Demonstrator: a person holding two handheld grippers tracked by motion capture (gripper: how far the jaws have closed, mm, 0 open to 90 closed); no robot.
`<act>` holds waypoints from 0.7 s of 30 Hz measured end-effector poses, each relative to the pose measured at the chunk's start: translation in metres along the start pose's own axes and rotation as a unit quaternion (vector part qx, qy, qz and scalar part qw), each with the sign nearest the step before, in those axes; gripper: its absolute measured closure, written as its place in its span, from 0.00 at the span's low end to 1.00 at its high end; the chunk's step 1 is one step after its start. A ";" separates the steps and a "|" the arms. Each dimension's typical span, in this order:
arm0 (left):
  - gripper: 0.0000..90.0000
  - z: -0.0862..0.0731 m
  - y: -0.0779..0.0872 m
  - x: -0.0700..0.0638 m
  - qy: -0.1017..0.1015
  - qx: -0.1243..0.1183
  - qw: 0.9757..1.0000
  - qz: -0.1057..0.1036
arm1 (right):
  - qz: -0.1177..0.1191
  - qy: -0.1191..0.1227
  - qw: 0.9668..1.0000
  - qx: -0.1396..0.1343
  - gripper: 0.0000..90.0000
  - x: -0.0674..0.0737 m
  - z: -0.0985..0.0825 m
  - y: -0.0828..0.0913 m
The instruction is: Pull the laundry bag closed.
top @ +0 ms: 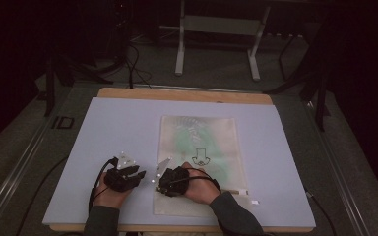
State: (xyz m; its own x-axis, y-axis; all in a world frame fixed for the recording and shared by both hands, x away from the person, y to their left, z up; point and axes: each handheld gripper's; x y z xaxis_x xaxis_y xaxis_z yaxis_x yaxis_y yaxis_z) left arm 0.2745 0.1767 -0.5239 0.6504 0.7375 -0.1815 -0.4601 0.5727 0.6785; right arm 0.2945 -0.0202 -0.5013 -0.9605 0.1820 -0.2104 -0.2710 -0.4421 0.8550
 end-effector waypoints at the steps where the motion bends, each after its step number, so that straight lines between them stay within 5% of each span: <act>1: 0.71 0.000 0.000 -0.001 -0.001 -0.003 1.000 -0.004 | 0.003 0.000 1.000 0.003 0.89 -0.001 0.000 -0.001; 13: 0.77 0.003 -0.004 -0.014 -0.011 -0.001 0.999 -0.035 | 0.024 -0.003 0.999 0.028 0.90 -0.004 0.003 -0.009; 17: 0.85 0.003 -0.005 -0.019 -0.014 0.003 0.998 -0.063 | 0.020 -0.002 1.000 0.023 0.91 -0.003 0.000 -0.009; 21: 0.97 0.005 -0.008 -0.026 -0.038 0.014 0.995 -0.089 | 0.014 0.003 1.000 0.020 0.91 -0.001 0.000 -0.009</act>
State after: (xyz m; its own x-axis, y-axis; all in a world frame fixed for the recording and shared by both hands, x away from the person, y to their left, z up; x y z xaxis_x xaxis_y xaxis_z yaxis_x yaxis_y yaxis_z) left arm 0.2646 0.1506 -0.5211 0.7641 0.5957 -0.2477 -0.3169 0.6810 0.6601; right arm 0.2980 -0.0163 -0.5089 -0.9682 0.1644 -0.1884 -0.2409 -0.4116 0.8790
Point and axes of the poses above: each handheld gripper's, and its own axes: y roughly backward along the jaws, z roughly out of its top, x roughly to its left, and after that the axes turned 11 degrees about -z, right-handed
